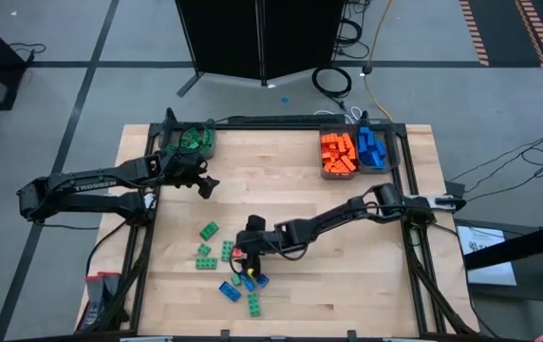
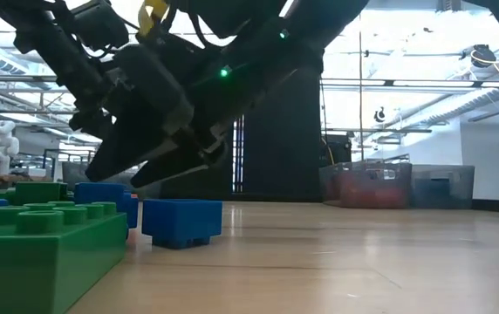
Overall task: Sort blocks
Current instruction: Put the orange game piece into the middle black bin
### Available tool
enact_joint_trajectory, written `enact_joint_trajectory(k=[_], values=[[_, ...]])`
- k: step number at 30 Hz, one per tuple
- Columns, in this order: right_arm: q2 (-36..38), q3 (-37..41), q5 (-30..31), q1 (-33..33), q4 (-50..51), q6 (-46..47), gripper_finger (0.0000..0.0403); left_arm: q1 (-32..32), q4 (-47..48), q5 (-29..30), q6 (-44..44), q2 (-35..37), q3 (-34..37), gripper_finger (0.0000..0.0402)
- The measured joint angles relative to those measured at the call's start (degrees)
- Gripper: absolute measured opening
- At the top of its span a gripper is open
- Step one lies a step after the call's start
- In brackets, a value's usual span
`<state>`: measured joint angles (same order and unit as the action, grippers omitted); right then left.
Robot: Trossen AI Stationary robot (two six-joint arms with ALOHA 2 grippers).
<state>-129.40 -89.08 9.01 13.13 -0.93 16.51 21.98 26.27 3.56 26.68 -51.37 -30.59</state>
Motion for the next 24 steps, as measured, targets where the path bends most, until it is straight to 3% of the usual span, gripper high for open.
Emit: enact_joint_trajectory(k=[16,20,24], values=[[-3.5,0.0,0.4,-1.0,-1.6,-0.2,0.0329,0.0,-0.2,1.0,-0.1,0.0,0.0,0.0343],[-4.0,0.0,0.8,-1.4,-2.1,-0.4,0.0292,0.0,-0.2,1.0,-0.1,0.0,0.0,0.0343],[-4.0,0.0,0.8,-1.8,-1.9,-1.1,0.0228,0.0,-0.2,1.2,-0.1,0.0,0.0,0.0343]])
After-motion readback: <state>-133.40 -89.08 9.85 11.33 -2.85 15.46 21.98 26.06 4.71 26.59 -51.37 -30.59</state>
